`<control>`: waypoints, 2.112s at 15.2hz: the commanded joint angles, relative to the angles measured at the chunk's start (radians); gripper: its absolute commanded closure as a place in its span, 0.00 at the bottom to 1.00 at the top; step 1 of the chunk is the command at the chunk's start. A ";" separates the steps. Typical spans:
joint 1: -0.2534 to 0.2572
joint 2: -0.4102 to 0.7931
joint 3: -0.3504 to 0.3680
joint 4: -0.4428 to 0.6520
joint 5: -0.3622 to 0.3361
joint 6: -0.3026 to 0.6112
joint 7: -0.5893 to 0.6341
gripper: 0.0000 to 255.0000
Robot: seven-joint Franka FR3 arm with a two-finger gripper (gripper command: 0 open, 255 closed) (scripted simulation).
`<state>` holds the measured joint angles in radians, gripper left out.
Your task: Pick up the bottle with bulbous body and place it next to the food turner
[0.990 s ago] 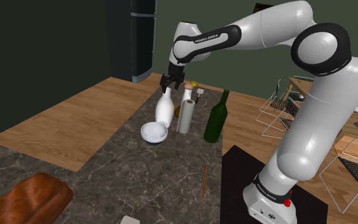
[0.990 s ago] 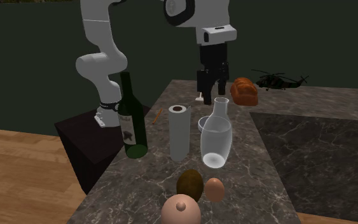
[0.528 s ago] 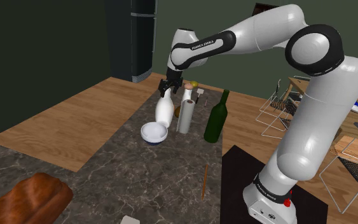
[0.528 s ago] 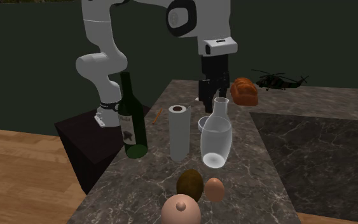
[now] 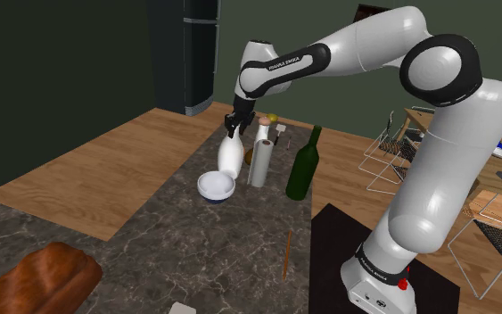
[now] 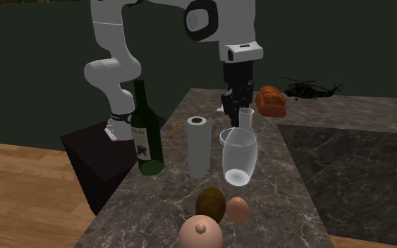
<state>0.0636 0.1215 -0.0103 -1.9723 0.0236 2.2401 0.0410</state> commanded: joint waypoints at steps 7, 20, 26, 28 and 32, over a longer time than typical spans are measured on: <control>0.000 0.000 0.000 0.000 0.000 0.000 0.000 1.00; 0.000 -0.048 0.000 0.117 -0.003 -0.165 0.004 1.00; 0.000 -0.059 -0.001 0.185 -0.004 -0.244 0.005 1.00; 0.000 -0.060 -0.001 0.210 -0.004 -0.270 0.006 1.00; 0.000 -0.061 -0.001 0.262 -0.004 -0.324 0.007 1.00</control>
<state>0.0628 0.0617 -0.0114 -1.7209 0.0195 1.9288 0.0467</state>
